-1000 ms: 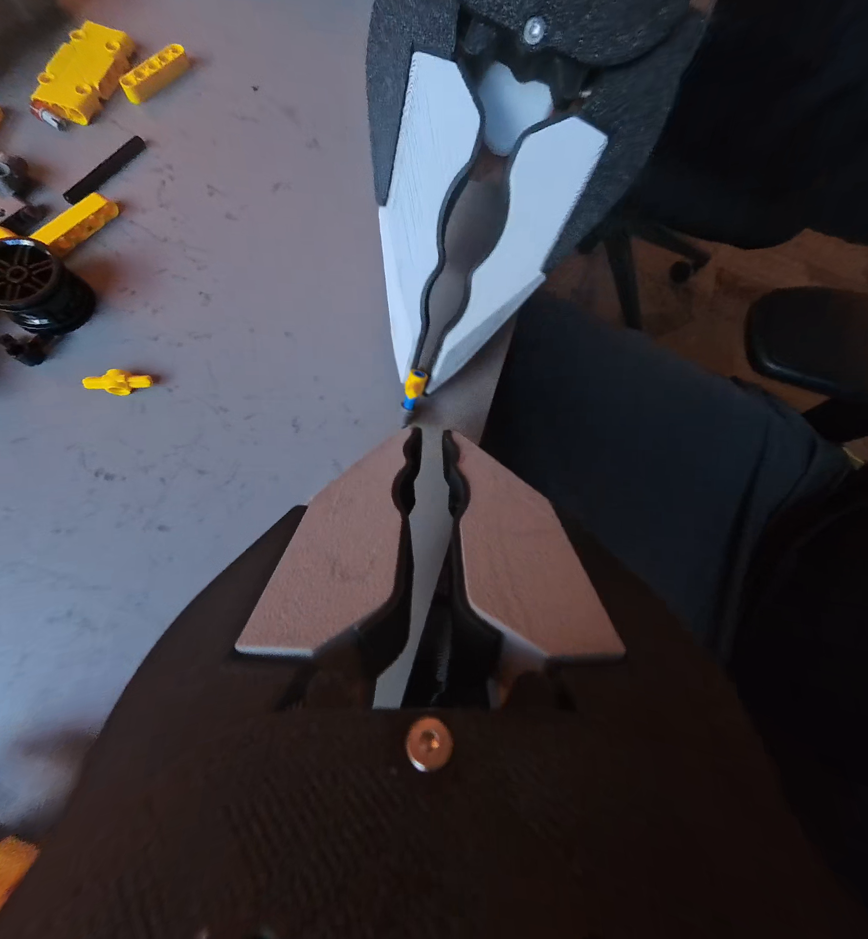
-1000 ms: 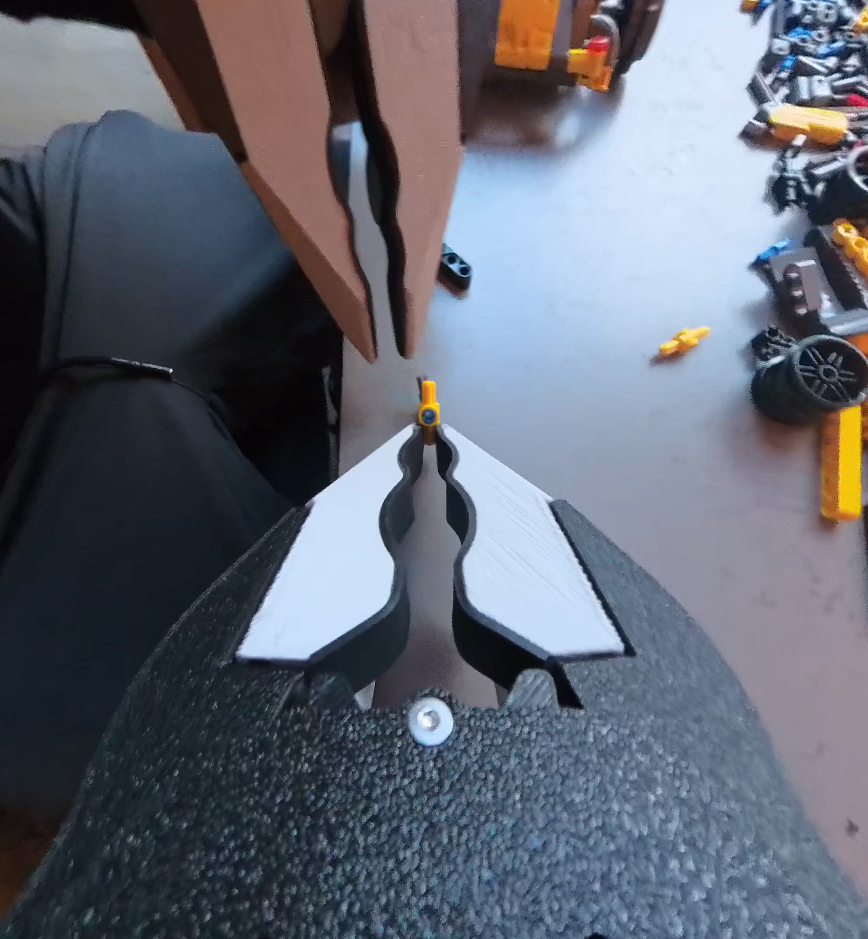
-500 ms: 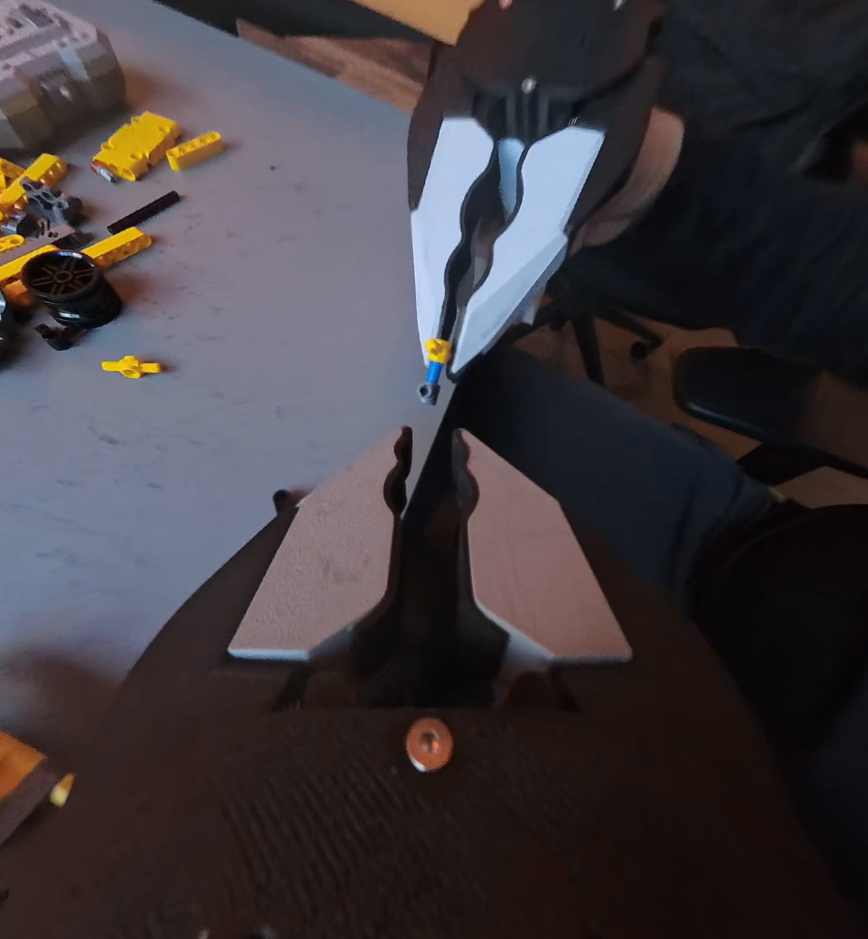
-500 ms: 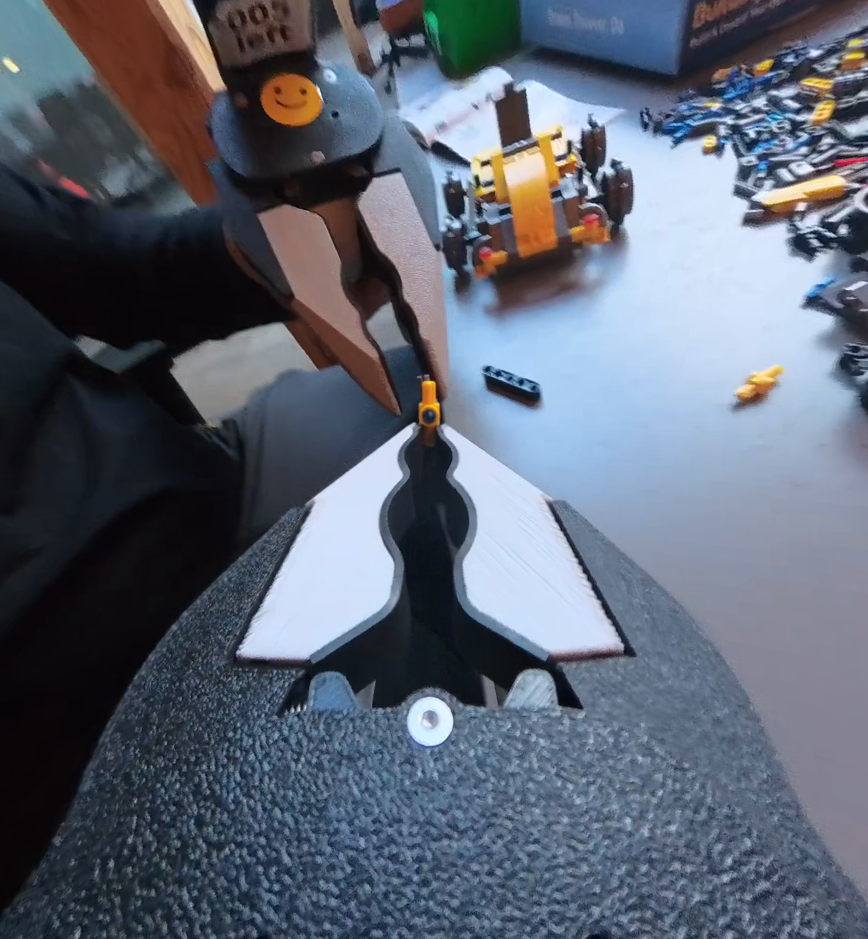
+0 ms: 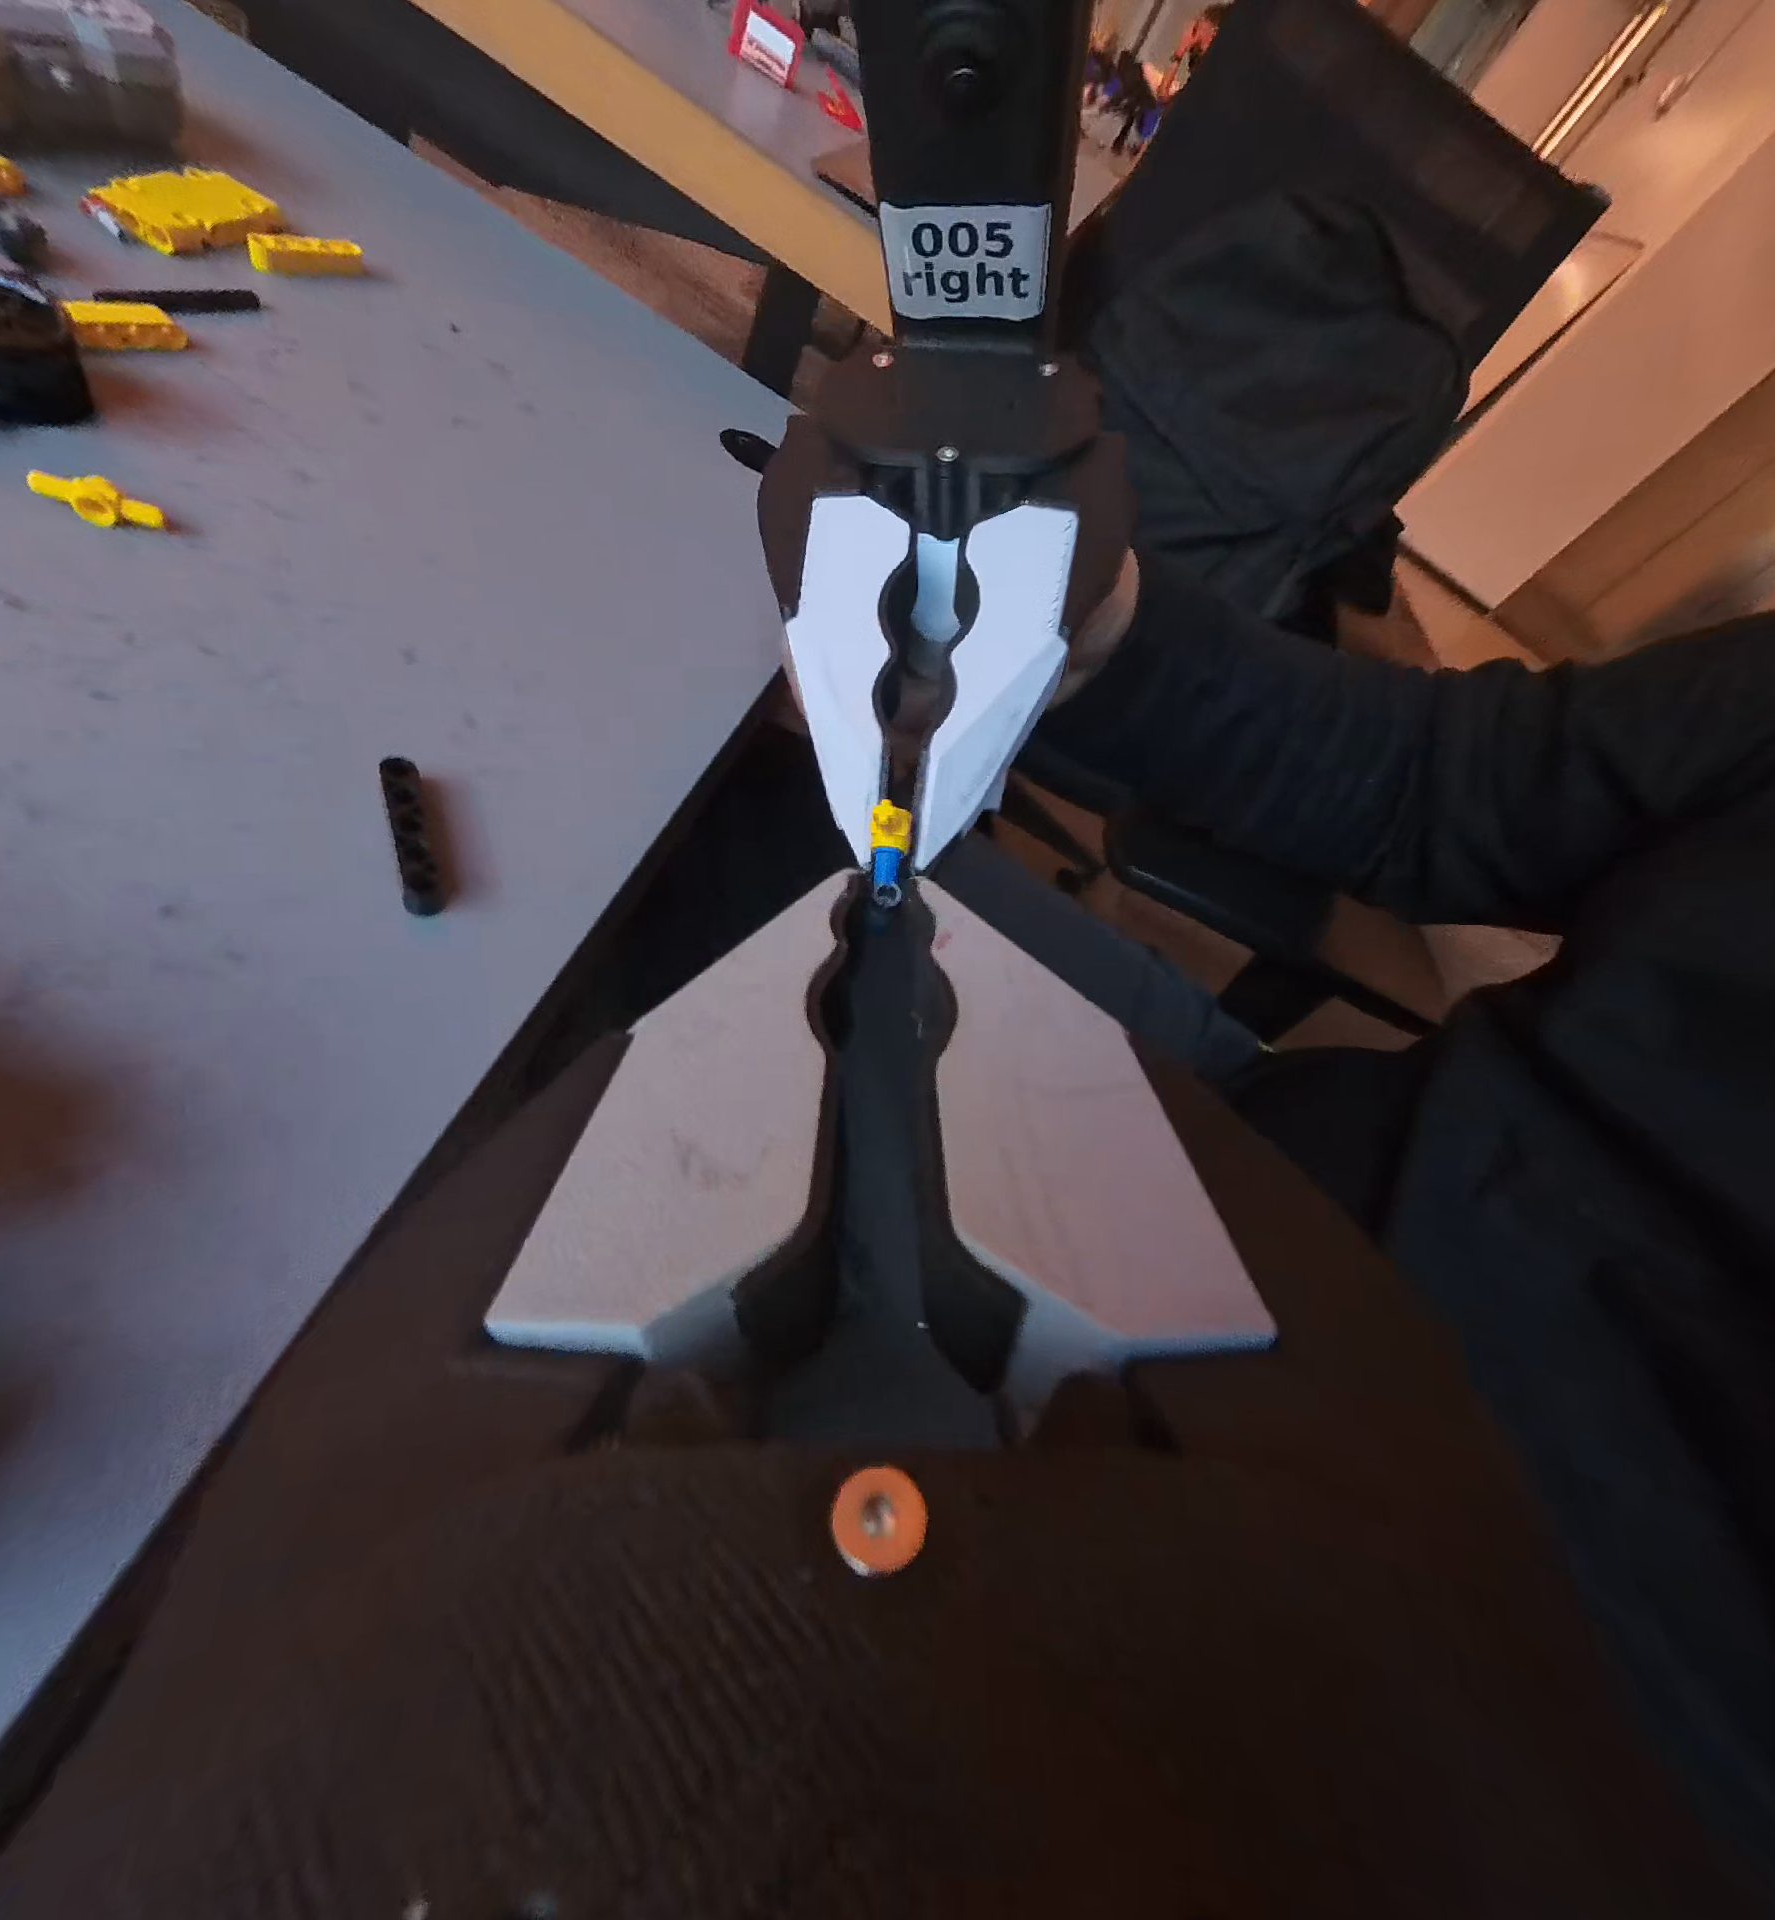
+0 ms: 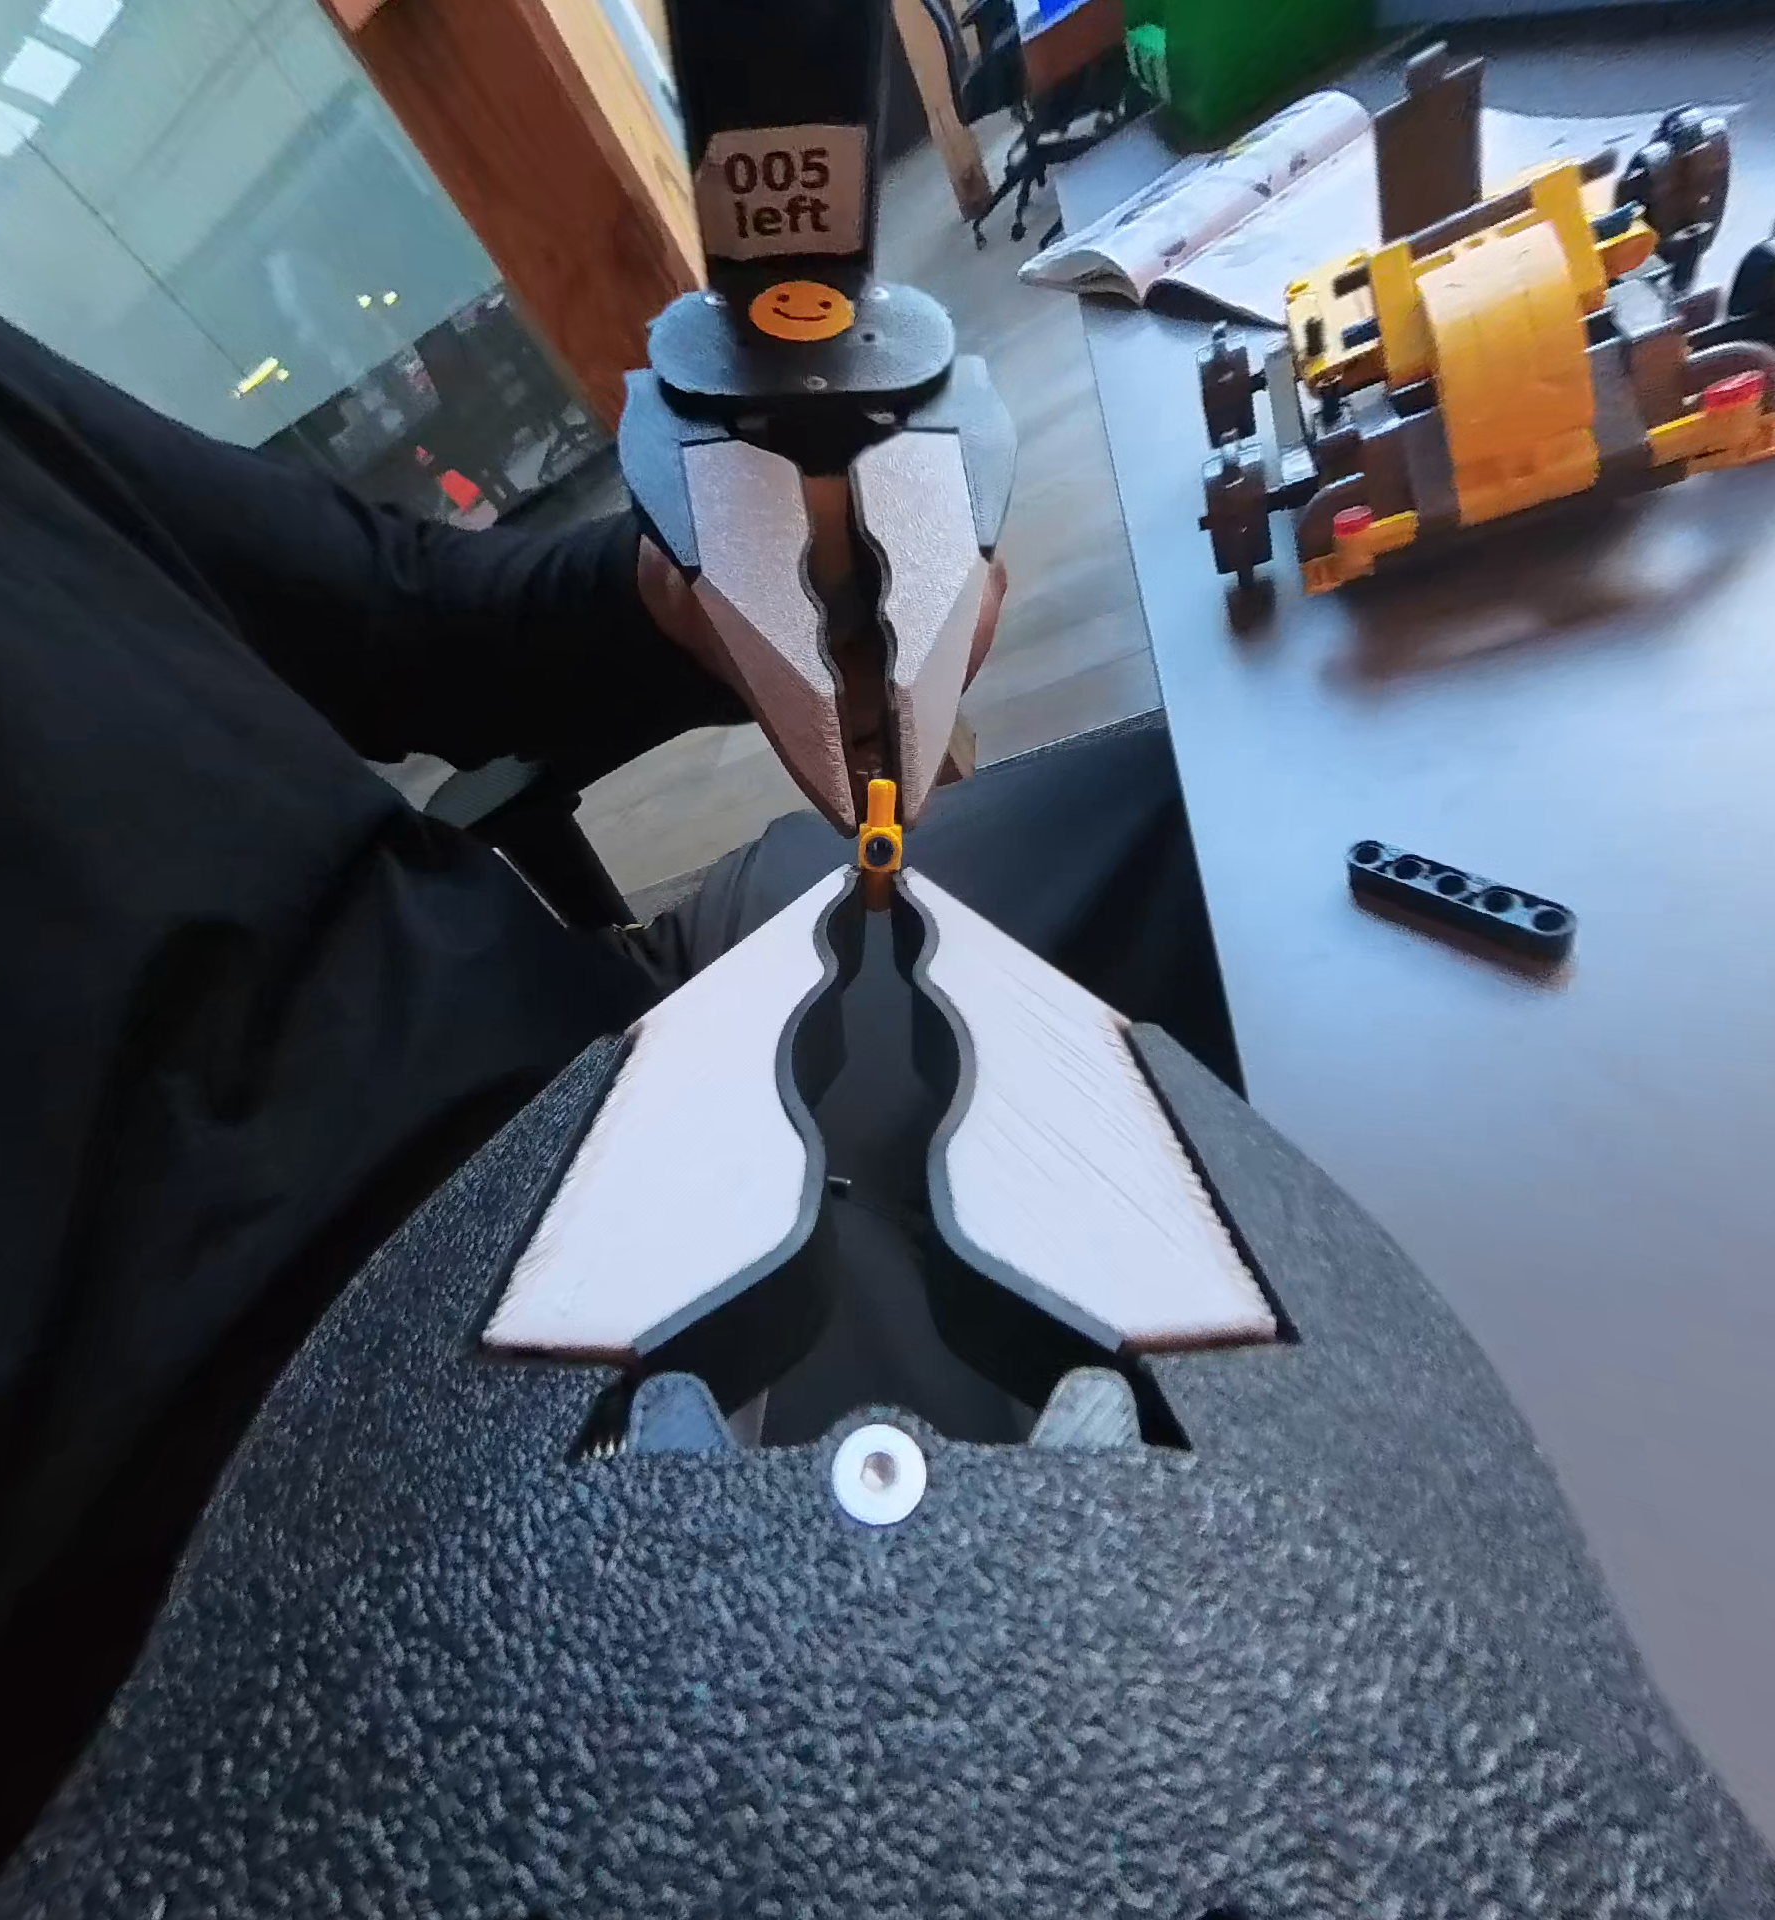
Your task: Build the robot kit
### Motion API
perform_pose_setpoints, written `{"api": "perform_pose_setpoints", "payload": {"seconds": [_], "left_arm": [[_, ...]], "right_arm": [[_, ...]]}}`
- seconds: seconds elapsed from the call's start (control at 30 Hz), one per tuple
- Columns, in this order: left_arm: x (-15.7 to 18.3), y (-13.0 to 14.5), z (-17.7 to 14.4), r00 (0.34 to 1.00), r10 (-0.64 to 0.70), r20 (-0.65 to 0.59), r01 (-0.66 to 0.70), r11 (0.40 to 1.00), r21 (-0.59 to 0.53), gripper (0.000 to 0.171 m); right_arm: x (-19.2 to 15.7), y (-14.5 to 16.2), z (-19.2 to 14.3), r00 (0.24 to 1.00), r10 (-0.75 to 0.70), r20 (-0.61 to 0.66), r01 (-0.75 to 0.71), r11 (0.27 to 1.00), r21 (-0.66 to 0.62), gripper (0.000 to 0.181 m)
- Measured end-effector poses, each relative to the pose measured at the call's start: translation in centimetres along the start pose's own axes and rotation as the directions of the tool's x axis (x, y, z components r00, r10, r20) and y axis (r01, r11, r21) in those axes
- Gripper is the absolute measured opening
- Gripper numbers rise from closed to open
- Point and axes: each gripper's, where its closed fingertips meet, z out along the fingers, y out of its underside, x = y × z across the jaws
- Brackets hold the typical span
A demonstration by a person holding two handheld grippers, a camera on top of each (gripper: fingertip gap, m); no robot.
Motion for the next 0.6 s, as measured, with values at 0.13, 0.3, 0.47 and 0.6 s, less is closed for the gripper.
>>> {"api": "perform_pose_setpoints", "payload": {"seconds": [0.13,0.3,0.47,0.6], "left_arm": [[-0.2,1.3,-0.3,0.993,-0.113,-0.040,0.112,0.993,-0.029,0.003],[0.6,1.6,-0.7,0.938,-0.290,-0.192,0.289,0.957,-0.035,0.003],[0.4,2.0,-0.5,0.959,-0.233,-0.162,0.231,0.973,-0.030,0.003],[0.5,2.0,-0.2,0.985,-0.133,-0.111,0.130,0.991,-0.028,0.003]], "right_arm": [[0.2,1.1,1.0,0.992,-0.118,-0.040,0.115,0.991,-0.062,0.004],[-0.3,1.1,1.3,0.952,-0.298,-0.075,0.290,0.952,-0.103,0.003],[-0.1,1.5,1.4,0.958,-0.276,-0.081,0.267,0.957,-0.109,0.004],[0.3,1.1,0.8,0.967,-0.241,-0.084,0.237,0.970,-0.061,0.020]]}}
